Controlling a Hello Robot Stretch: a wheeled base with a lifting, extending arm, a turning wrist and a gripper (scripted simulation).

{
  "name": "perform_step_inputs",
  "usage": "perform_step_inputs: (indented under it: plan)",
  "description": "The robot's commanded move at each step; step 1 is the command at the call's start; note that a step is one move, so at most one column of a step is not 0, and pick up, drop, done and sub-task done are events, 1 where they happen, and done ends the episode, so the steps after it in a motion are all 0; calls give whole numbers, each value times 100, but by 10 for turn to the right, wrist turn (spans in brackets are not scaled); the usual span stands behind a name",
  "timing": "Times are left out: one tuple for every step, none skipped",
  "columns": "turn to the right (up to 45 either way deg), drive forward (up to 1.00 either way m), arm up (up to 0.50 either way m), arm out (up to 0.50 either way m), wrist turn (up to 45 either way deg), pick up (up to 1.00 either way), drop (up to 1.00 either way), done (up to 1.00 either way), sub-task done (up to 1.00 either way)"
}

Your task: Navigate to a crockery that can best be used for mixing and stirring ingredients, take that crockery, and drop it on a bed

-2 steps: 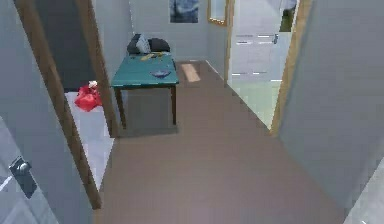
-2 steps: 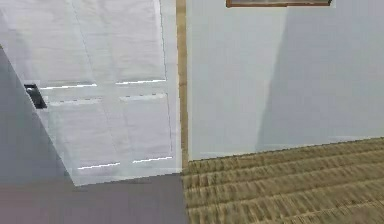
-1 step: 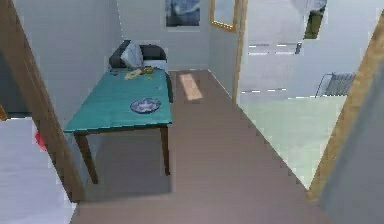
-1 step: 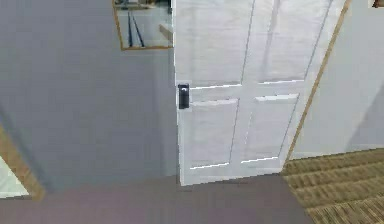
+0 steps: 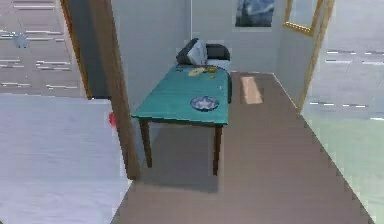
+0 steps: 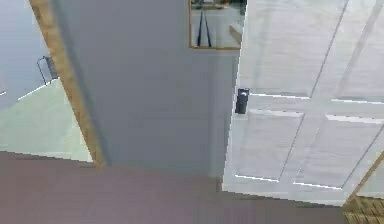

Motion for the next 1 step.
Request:
perform_step_inputs:
  plan:
    - [0,75,0,0,0,0,0,0,0]
